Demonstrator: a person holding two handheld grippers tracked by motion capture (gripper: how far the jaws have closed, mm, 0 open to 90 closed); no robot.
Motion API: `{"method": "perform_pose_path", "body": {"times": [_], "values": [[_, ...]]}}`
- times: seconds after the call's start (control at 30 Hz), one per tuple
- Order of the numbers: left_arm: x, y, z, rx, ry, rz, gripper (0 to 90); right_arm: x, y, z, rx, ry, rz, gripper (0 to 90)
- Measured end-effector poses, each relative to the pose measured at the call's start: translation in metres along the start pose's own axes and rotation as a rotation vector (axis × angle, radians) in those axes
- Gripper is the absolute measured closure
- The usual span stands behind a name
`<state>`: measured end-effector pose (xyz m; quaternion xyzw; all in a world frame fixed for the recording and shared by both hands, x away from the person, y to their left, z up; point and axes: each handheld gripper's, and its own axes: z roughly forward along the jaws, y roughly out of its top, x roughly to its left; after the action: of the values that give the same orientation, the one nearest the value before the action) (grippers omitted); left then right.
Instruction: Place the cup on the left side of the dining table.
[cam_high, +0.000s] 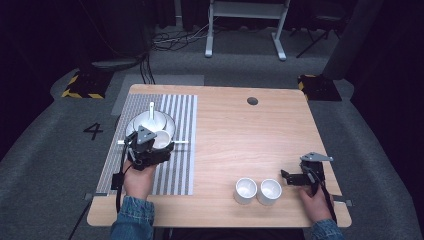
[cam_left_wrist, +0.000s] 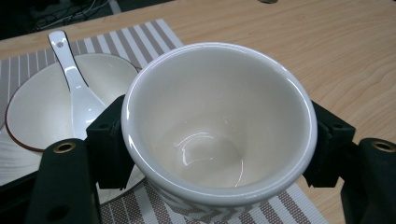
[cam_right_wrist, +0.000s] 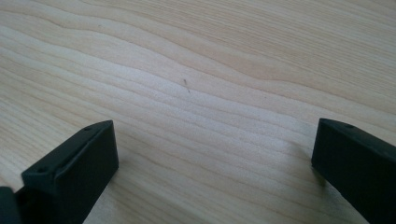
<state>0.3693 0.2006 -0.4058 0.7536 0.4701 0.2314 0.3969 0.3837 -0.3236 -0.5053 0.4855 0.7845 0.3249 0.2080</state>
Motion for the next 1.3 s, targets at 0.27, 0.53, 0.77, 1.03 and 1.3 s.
{"method": "perform_pose_path", "body": {"times": [0.27,0.53,0.77,1.03,1.3], "values": [[-0.001,-0.010,0.028,0.080,-0.010,-0.004,26.6,0.000,0.000,0.000,0.000,-0.001,-0.001,0.5],[0.002,-0.017,0.046,0.159,-0.002,-0.007,26.6,0.000,0.000,0.000,0.000,0.000,0.000,0.5],[-0.003,-0.019,0.054,0.197,-0.022,0.015,26.6,0.000,0.000,0.000,0.000,-0.001,0.000,0.5],[-0.004,-0.020,0.061,0.217,-0.023,0.013,26.6,0.000,0.000,0.000,0.000,-0.001,0.000,0.4],[-0.004,-0.023,0.066,0.218,-0.028,0.021,26.5,0.000,0.000,0.000,0.000,-0.002,0.001,0.5]]}}
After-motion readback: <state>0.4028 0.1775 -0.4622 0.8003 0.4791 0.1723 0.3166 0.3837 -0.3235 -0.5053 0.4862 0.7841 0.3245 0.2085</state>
